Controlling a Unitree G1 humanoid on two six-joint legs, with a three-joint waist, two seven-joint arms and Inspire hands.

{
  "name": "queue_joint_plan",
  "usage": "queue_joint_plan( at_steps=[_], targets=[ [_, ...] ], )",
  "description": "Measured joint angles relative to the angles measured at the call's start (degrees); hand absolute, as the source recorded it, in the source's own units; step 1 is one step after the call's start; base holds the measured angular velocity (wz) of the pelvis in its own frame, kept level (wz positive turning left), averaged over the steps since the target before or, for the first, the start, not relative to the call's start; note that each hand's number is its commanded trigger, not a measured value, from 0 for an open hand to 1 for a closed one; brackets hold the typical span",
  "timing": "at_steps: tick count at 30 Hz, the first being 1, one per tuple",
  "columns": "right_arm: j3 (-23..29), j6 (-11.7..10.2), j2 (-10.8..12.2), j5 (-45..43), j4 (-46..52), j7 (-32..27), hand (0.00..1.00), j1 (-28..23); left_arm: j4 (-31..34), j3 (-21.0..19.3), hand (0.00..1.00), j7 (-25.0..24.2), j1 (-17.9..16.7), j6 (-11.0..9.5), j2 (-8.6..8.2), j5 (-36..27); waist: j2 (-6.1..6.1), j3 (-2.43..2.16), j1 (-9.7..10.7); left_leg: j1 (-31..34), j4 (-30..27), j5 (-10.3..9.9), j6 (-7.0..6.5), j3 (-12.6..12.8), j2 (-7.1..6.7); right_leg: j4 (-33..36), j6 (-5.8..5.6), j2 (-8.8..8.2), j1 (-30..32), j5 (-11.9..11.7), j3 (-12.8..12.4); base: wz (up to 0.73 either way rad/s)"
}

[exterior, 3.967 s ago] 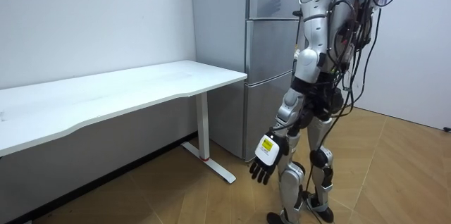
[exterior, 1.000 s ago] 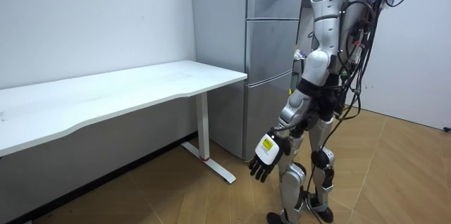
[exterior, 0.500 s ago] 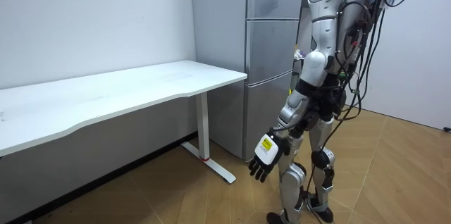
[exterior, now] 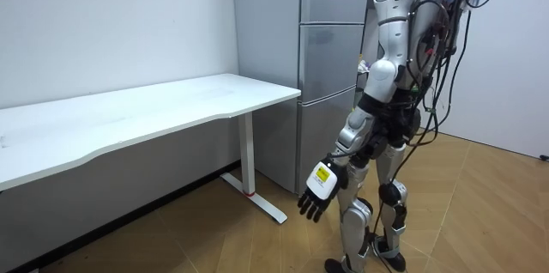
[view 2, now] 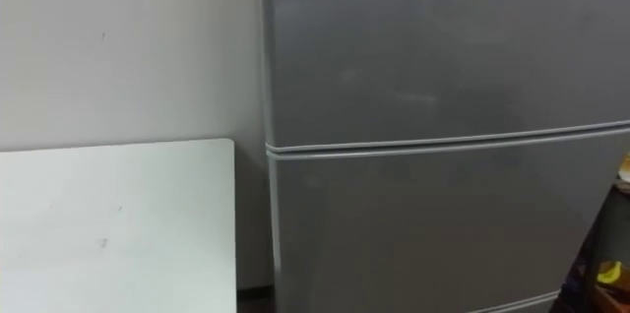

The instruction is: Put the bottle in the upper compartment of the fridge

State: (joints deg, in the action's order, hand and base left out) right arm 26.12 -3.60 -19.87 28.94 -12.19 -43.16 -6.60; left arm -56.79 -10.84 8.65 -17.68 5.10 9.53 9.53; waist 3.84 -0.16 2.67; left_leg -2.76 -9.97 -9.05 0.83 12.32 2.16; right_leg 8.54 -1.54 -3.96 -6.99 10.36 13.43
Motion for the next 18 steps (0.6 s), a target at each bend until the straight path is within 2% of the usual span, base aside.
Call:
queue_joint_plan(
  at_steps=[4, 7, 12, 14, 16, 18],
  targets=[
    [-1.36, 0.01, 3.34, 4.45, -6.57, 0.07, 0.00, -1.81, 0.03, 0.01, 0.00, 0.99, 0.27, 0.02, 0.01, -0.91, -0.02, 0.04, 0.03, -0.94, 0.47, -0.01, 0.01, 0.13, -0.14, 0.03, -0.16, -0.05, -0.91, 0.26, -0.22, -0.02],
    [-2.76, 0.05, 6.11, 4.55, -11.20, 0.86, 0.00, -2.63, 0.07, 0.00, 0.00, 0.95, 0.21, 0.55, -0.04, -1.00, -0.19, 0.08, 0.13, -0.85, 0.44, -0.09, 0.05, 0.23, -0.15, 0.09, -0.08, -0.06, -0.45, 0.57, -0.62, -0.02],
    [-5.73, 0.06, 8.73, 4.28, -18.92, 3.40, 0.00, -3.88, 0.41, -0.12, 0.00, 0.97, 0.25, 0.79, -0.97, -1.00, -1.24, 0.07, 0.15, -0.78, 0.44, -0.22, 0.01, 0.23, -0.34, 0.08, -0.13, -0.19, -0.29, 0.62, -0.74, -0.01],
    [-7.31, 0.06, 9.00, 4.15, -22.79, 4.45, 0.00, -3.94, 0.29, -0.11, 0.00, 1.00, 0.48, 0.75, -1.28, -1.14, -1.65, 0.04, 0.19, -0.84, 0.52, -0.22, 0.02, 0.14, -0.42, 0.08, -0.19, -0.25, -0.36, 0.66, -0.62, 0.02],
    [-8.45, 0.07, 9.89, 1.58, -26.94, 6.62, 0.00, -3.94, 0.31, -0.11, 0.00, 1.01, 0.66, 0.32, -1.90, -1.89, -2.22, -0.10, 0.22, -0.85, 0.66, -0.22, 0.01, 0.09, -0.51, 0.08, -0.26, -0.35, -0.34, 0.79, -0.60, 0.00],
    [-9.35, 0.07, 10.80, -0.78, -29.36, 8.30, 0.00, -4.18, 0.32, -0.07, 0.00, 0.99, 0.53, -0.32, -2.23, -2.57, -2.23, -0.13, 0.29, -0.94, 0.72, -0.22, 0.01, 0.08, -0.56, 0.10, -0.26, -0.40, -0.42, 0.97, -0.60, 0.00]
  ],
)
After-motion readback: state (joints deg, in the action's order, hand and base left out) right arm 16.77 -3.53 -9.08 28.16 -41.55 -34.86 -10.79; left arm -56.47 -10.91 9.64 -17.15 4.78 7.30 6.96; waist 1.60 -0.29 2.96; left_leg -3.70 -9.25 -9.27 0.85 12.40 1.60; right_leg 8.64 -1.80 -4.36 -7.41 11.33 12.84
